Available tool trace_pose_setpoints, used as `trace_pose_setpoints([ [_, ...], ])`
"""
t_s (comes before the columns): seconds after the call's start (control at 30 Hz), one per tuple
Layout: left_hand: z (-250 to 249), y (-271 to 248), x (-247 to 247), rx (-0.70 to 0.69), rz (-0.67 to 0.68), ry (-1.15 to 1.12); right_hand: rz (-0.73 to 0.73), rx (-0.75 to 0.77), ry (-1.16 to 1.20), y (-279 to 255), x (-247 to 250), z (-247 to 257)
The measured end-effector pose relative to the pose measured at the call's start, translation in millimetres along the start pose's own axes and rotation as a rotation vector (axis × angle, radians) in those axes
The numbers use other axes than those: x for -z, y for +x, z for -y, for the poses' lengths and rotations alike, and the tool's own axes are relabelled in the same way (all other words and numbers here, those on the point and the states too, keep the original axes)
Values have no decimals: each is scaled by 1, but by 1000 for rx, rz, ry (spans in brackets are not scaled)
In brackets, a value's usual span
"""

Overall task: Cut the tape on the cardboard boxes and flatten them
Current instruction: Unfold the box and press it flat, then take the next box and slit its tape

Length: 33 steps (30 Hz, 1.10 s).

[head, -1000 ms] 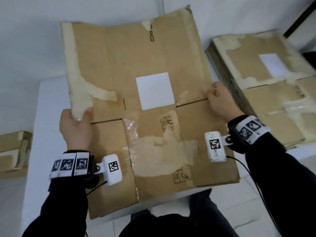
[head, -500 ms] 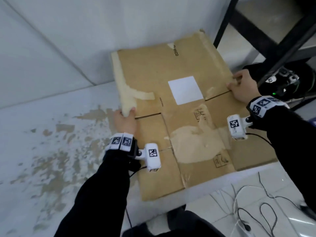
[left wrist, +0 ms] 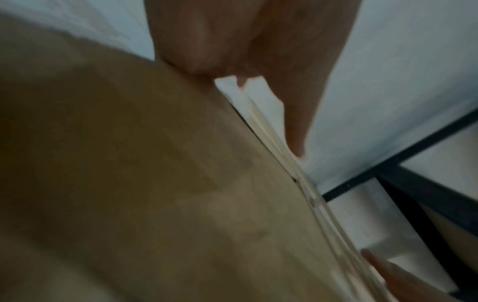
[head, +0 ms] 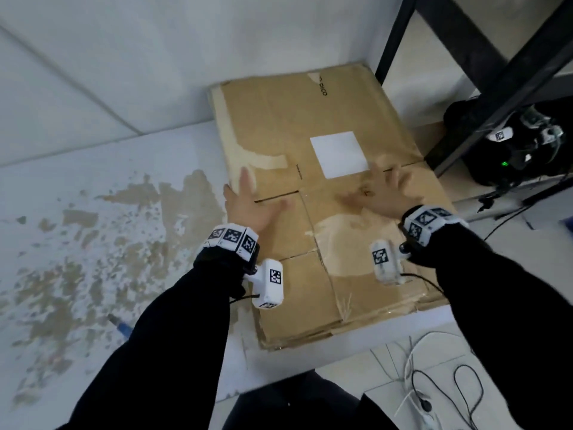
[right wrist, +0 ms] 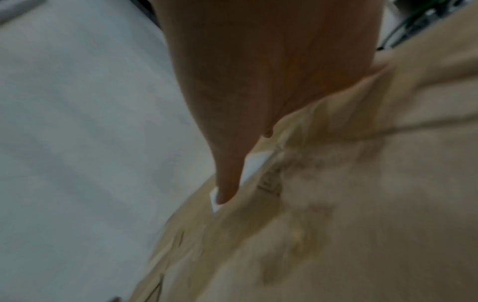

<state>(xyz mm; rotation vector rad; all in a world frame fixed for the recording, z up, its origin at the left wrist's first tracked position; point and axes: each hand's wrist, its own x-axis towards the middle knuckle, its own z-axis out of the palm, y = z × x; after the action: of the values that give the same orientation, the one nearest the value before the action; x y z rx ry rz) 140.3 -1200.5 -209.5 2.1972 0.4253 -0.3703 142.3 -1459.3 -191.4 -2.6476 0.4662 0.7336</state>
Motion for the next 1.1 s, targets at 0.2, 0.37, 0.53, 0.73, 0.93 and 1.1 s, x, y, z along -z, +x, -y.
trace_pose_setpoints([
  [0.2, 5, 2, 0, 56, 154, 282, 93, -65, -104, -1, -15, 1],
  [0.37, -3, -10, 8, 56, 77, 334, 41, -86, -91, 0, -14, 10],
  [0.53, 37, -59, 41, -17, -96, 179, -203, 142, -24, -22, -29, 44],
  [0.73, 173, -201, 103, 69, -333, -460, -56, 765, 621, -145, -110, 153],
  [0.93, 361, -338, 92, 624, -593, -628, 906, 957, 158, -268, -248, 236],
  [1.1, 494, -417, 59, 1113, -545, -909, 1092, 978, -382, -334, -380, 288],
])
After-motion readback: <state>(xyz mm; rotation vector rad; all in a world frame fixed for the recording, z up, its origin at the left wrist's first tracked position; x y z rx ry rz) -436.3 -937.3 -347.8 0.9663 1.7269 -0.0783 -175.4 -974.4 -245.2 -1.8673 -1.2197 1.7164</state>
